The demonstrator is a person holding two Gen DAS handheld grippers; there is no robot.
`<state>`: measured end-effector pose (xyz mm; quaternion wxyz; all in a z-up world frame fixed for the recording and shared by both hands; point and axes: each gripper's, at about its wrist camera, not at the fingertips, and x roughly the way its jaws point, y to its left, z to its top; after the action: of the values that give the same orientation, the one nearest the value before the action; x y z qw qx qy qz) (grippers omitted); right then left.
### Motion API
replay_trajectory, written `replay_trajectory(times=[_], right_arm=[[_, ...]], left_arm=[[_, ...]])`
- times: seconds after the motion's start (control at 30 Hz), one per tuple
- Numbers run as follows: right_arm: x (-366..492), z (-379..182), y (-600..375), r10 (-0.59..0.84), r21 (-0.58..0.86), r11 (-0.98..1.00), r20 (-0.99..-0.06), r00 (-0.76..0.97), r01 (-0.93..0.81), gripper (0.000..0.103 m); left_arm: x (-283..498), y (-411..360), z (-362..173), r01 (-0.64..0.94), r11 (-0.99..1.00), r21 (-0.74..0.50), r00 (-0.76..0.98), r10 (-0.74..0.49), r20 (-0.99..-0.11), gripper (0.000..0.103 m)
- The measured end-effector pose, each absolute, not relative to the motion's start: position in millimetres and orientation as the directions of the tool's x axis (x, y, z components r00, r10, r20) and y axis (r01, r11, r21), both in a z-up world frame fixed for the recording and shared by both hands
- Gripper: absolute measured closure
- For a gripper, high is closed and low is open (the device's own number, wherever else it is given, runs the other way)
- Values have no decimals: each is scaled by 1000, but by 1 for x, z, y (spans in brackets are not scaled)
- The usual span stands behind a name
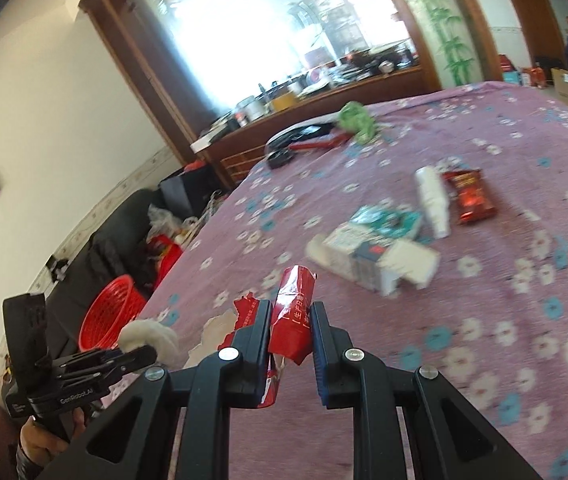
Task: Collect trash
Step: 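Carry the cloth ball and red wrapper over the red wastebasket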
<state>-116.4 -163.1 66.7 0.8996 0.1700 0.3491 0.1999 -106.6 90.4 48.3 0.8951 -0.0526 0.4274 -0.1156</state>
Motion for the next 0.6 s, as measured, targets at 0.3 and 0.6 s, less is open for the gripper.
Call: replay_trajectory(times=[0.3, 0.6], right_arm=[[-111, 66, -107, 545, 439, 834, -562, 622, -334, 83], [-107, 71, -72, 567, 419, 823, -575, 590, -384, 83]], left_arm=[[-117, 118, 57, 123, 979, -162, 633, -203, -748, 72], [-122, 142, 56, 84, 982, -168, 641, -182, -746, 72]])
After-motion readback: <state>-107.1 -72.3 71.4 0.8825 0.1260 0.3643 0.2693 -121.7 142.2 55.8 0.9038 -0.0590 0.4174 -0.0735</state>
